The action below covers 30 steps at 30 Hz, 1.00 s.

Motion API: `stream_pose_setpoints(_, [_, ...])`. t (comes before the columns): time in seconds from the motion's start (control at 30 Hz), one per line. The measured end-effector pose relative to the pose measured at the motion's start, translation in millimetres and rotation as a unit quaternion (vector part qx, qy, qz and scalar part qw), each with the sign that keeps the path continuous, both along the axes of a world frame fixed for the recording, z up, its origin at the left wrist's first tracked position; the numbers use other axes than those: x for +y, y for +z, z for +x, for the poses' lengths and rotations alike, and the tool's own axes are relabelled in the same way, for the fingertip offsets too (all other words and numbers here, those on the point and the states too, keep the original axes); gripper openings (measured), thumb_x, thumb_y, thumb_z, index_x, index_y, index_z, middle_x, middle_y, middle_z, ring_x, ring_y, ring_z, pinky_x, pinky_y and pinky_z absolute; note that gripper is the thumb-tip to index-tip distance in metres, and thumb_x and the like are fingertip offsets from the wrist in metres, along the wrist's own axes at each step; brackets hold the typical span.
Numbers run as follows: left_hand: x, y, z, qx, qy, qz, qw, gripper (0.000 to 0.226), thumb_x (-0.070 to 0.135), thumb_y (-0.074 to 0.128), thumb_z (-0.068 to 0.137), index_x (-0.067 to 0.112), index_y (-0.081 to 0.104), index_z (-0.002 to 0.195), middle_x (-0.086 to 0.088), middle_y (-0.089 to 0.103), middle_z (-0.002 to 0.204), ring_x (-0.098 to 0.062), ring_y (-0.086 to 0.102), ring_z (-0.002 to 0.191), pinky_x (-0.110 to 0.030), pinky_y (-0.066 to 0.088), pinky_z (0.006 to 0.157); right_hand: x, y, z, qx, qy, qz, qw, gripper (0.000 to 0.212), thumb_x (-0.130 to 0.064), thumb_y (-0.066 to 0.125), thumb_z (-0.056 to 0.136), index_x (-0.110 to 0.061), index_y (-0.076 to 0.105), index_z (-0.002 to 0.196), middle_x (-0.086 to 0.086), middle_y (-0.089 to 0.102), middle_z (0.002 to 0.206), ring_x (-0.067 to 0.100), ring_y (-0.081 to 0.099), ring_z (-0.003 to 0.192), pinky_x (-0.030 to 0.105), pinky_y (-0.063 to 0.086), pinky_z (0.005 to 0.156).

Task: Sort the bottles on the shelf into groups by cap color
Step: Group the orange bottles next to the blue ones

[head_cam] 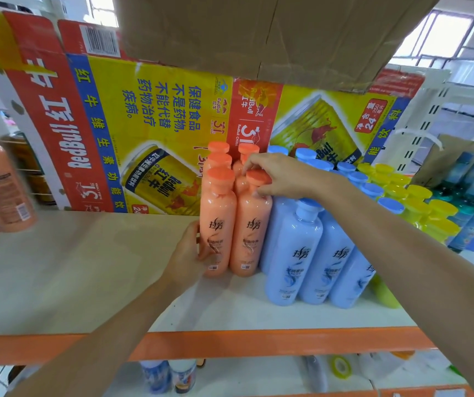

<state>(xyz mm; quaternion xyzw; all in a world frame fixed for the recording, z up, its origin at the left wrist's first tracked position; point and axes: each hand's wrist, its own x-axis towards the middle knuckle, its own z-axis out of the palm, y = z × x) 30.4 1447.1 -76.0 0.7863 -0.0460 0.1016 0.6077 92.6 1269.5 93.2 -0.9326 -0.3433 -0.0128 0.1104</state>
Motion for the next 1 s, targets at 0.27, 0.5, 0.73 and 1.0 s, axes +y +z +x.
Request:
stream_pose_setpoints(0.27, [-2, 4, -3, 0.012, -0.005, 0.008, 1.0, 0.062, -0.016, 0.061, 0.075, 0.012, 0.035, 0.124, 0.009, 0.05, 0.094, 0.009, 0.053, 0.076, -0.005, 0.045, 0.062, 2, 2, -6, -0.014, -0.009, -0.01, 1.0, 0.043, -0.014, 0.069, 0.079, -0.015, 0.052, 0.118, 0.0, 0.054, 0.119, 0.012, 0.047, 0.102, 0.019, 0.031, 0.07])
stream_pose_setpoints(0.5, [-5, 6, -7, 0.011, -0.006, -0.023, 1.0, 0.067, -0.019, 0.061, 0.073, 0.003, 0.034, 0.13, 0.014, 0.048, 0.097, 0.027, 0.05, 0.075, 0.001, 0.041, 0.062, 12, 3, -17, -0.082, -0.063, -0.063, 0.993, 0.049, -0.026, 0.067, 0.079, -0.023, 0.048, 0.125, 0.001, 0.049, 0.124, 0.019, 0.049, 0.113, 0.038, 0.045, 0.086])
stream_pose_setpoints(0.73, [16, 11, -10, 0.022, -0.049, 0.0, 0.999, 0.082, 0.011, 0.078, 0.069, 0.016, 0.028, 0.134, 0.022, 0.041, 0.112, 0.021, 0.045, 0.097, 0.0, 0.039, 0.076, 36, 0, -28, -0.138, -0.053, 0.013, 0.989, 0.059, -0.038, 0.063, 0.083, -0.018, 0.042, 0.135, 0.005, 0.047, 0.132, 0.026, 0.044, 0.121, 0.038, 0.037, 0.1])
stream_pose_setpoints(1.0, [139, 46, -13, -0.08, 0.124, 0.231, 0.962, 0.056, 0.021, 0.061, 0.087, 0.013, 0.037, 0.136, -0.004, 0.041, 0.138, -0.019, 0.041, 0.126, -0.018, 0.033, 0.092, 114, -11, -42, -0.158, -0.012, 0.068, 0.985, 0.066, -0.05, 0.047, 0.081, -0.022, 0.037, 0.139, 0.004, 0.041, 0.141, 0.024, 0.035, 0.132, 0.043, 0.029, 0.108])
